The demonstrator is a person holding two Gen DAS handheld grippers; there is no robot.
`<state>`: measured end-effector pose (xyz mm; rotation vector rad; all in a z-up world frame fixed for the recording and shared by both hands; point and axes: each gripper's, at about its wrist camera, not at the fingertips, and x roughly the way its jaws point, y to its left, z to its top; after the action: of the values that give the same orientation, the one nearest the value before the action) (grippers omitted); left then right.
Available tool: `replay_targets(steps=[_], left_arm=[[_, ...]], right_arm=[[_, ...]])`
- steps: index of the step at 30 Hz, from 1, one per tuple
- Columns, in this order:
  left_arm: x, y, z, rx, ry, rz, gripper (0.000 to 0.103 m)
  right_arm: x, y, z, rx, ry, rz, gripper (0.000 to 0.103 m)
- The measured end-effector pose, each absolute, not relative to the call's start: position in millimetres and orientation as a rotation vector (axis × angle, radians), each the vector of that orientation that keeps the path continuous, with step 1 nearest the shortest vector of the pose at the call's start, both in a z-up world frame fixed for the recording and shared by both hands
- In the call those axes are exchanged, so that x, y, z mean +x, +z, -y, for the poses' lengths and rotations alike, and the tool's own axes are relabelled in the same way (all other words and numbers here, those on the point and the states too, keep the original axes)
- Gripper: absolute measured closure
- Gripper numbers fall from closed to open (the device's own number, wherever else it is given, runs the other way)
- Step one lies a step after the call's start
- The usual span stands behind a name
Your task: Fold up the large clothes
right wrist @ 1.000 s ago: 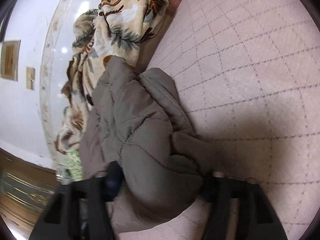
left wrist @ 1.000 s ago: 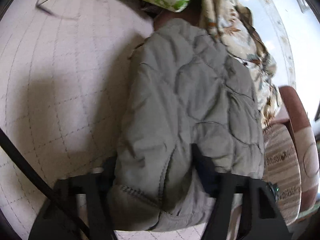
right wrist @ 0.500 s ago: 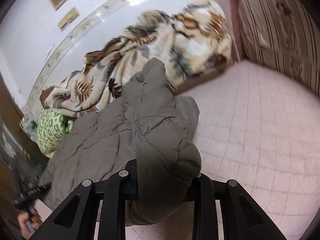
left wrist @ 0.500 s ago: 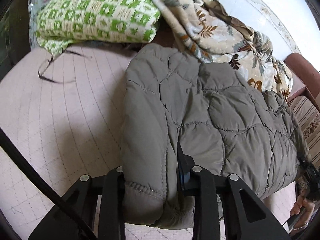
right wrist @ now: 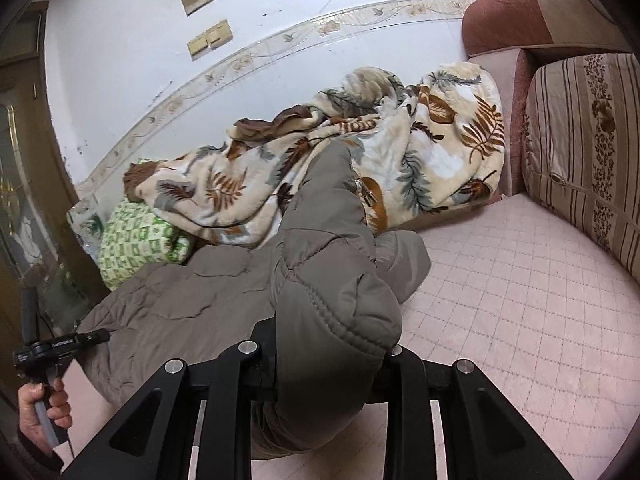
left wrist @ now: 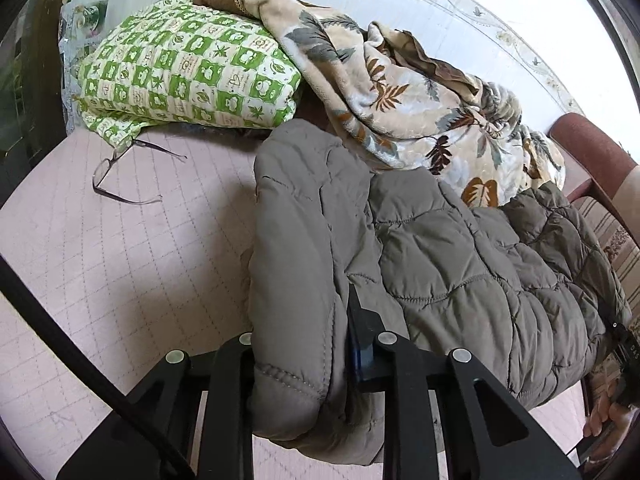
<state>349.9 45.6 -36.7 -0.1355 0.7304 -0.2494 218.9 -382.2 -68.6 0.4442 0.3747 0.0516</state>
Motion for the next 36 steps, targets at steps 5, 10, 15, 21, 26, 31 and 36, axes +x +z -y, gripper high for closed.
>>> replay_targets(steps=[5,10,15,21,26,31,36], left_arm=[[318,-28,-50,-0.137,-0.264,-0.729,0.081],[276,-24,-54,-0.143,-0.278,-0.722,0.081],[229,-39,-58,-0.164,-0.284,-0.737,0.081],[207,-87,-62,-0.155,-0.221,-0.838,0.075],[217,-115,-79,-0.233,-0.199,-0.933,0.051],[224,-136,-107,-0.398,-0.176,-1.007,0.019],[219,-128,-123,-0.46,-0.187,-0.995,0.02]], right_arm=[[189,-60,380,0.461,0.082,-0.382,0.075],[140,-51,378,0.456,0.1,-0.366,0.075],[97,-61,379,0.466,0.097,-0.377,0.075],[73,-112,396,0.554,0.054,-0.504,0.075],[85,-169,420,0.72,0.006,-0.699,0.074],[84,-203,442,0.935,-0.01,-0.783,0.047],[72,-206,457,1.051,0.036,-0.801,0.037]])
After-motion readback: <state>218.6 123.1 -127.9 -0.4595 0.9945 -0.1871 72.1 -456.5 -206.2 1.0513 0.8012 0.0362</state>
